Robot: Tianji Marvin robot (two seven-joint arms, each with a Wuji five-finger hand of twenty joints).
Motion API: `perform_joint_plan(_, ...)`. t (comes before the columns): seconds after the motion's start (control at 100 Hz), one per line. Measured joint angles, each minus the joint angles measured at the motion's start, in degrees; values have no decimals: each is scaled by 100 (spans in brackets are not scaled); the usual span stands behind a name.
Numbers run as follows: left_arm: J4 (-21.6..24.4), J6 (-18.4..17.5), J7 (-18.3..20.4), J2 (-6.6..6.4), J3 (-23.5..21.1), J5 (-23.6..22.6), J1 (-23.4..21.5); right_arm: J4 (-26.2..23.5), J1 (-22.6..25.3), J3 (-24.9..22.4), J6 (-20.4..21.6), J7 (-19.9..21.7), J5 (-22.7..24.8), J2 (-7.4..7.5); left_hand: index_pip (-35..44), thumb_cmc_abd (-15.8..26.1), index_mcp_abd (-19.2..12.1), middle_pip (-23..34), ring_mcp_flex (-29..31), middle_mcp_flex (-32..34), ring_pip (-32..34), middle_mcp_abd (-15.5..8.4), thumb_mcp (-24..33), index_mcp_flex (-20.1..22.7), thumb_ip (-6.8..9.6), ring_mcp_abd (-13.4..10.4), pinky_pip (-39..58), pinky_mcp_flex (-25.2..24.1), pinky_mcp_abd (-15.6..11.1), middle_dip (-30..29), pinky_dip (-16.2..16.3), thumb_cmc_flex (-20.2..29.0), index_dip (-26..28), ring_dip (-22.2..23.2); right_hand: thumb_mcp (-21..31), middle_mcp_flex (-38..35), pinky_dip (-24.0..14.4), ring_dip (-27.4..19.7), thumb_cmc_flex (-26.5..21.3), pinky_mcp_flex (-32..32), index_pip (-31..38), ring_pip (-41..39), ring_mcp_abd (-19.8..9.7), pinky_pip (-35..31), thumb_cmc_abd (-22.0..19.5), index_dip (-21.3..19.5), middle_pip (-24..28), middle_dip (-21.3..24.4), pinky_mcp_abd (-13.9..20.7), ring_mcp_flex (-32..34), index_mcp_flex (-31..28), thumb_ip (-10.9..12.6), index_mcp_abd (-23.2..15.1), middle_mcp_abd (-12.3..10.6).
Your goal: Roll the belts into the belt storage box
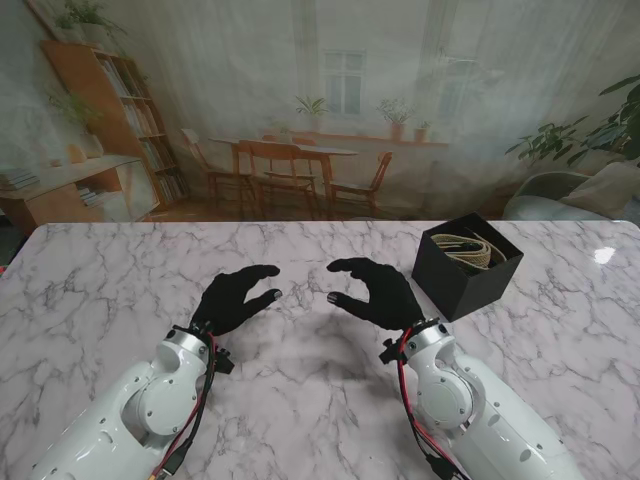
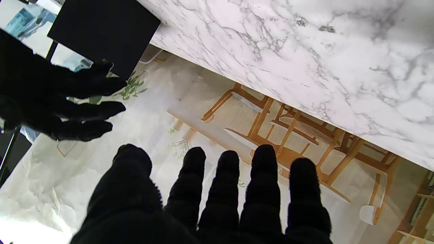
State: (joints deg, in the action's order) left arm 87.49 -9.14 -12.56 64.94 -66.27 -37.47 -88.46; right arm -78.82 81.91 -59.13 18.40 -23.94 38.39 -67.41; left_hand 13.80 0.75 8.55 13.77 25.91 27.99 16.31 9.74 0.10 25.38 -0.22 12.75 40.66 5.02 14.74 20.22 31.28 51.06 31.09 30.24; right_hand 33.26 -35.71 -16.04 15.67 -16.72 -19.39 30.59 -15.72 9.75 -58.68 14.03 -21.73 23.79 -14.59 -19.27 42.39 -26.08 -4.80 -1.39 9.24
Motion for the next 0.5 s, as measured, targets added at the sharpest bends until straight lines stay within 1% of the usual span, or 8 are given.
perform_joint_plan(0.06,38,-24,-43,0,-46,33,-64,-3,49,-70,30,25,-78,1,1,0,0,153,1,55,85,-1,0,0,-1,0,0,0,1,227,13,0,-43,113,86,0,0,0,0,28,0,0,-1,0,0,0,1,0,0,0,0,0,0,-4)
perform_joint_plan(0.1,67,-25,-82,0,-70,9,-104,-7,84,-133,43,36,4,4,1,0,1,300,1,68,153,-2,0,0,-1,0,0,0,1,376,68,0,-71,220,86,0,0,0,0,39,0,0,-2,0,0,0,2,0,0,0,0,0,0,-5)
perform_joint_plan(0.17,117,-25,-64,-3,-104,-77,-149,-19,135,-223,41,32,164,19,2,0,1,356,1,68,187,-3,0,0,-1,0,57,0,1,517,78,0,-99,301,86,0,0,0,0,63,1,0,-4,0,0,0,4,0,0,0,-1,0,0,-59)
perform_joint_plan(0.31,167,-52,386,-61,-184,-175,-147,-30,145,-260,35,64,-84,37,2,0,1,272,1,65,188,-3,0,0,-1,0,60,-29,1,522,78,0,-110,303,86,0,0,0,0,65,1,0,-43,0,0,0,4,0,0,0,-10,0,0,-62)
perform_joint_plan(0.4,99,-75,411,-93,-191,-193,-95,20,84,-265,37,73,-79,36,2,0,1,141,1,63,188,-3,0,0,-1,0,60,-45,1,462,78,0,-132,303,86,0,0,0,0,66,54,0,-52,0,0,0,4,0,1,0,-28,0,0,-62)
perform_joint_plan(0.5,23,-75,369,-98,-216,-195,-38,102,6,-255,43,83,-88,35,3,0,1,128,0,62,169,-3,0,0,-1,2,60,-55,38,409,78,-1,-168,277,147,0,0,0,0,67,58,0,-53,0,0,5,4,-1,1,-1,-32,0,0,-62)
